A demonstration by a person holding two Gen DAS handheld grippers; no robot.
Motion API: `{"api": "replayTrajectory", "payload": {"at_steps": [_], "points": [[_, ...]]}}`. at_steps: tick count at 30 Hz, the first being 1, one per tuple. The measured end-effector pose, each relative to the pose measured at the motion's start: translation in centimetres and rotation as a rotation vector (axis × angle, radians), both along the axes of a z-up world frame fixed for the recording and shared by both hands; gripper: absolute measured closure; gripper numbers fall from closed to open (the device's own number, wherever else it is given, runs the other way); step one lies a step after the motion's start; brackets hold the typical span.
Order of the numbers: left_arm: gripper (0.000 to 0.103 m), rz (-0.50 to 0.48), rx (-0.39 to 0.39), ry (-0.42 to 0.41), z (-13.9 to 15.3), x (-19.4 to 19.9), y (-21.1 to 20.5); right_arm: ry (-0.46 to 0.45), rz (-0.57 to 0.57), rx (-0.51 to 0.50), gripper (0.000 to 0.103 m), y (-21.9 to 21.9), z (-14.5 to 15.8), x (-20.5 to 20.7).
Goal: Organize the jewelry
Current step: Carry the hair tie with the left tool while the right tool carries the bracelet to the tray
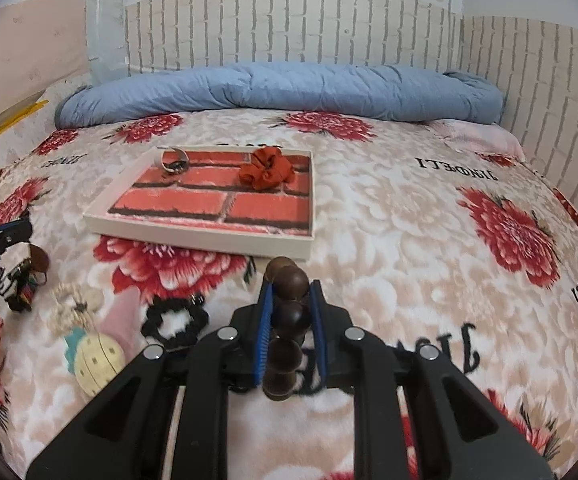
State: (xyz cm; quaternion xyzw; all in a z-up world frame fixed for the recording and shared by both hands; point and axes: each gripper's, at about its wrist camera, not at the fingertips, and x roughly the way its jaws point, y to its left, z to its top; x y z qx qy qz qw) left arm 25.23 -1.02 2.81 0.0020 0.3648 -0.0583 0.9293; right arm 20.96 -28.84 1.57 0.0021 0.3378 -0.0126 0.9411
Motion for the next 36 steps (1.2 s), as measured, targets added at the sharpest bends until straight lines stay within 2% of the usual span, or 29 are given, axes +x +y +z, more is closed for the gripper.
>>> {"api": "replayTrajectory", "payload": {"at_steps": [6,13,18,25,32,36], "points": [[0.08,-0.021,-0.017,0.01,0.7,3.8,-1.7,-0.015,0.03,0.025,0.084,1.4,2.1,3.6],[0.08,-0.038,-0.004,-0.013,1.4,8.5,-3.8,-0.036,0.028,0.038,0.084,2.8,2.8,9.5],[0.08,-0.034,0.003,-0.015,1.0,12.4,-4.8,-0.028,0.017,0.047,0.084,3.5,1.5,14.1],[0.08,-0.025,0.019,0.005,-1.2,18.2,-5.8,0.001,-0.009,0.074,0.084,3.1,-1.3,19.3],[0.08,-0.016,0.037,0.066,-4.6,21.8,-5.9,0.033,-0.05,0.057,0.084,1.8,-3.5,22.4],[0.08,-0.014,0.027,0.073,-5.0,22.9,-6.0,0.076,-0.08,0.059,0.084,0.9,-4.6,23.5]]}}
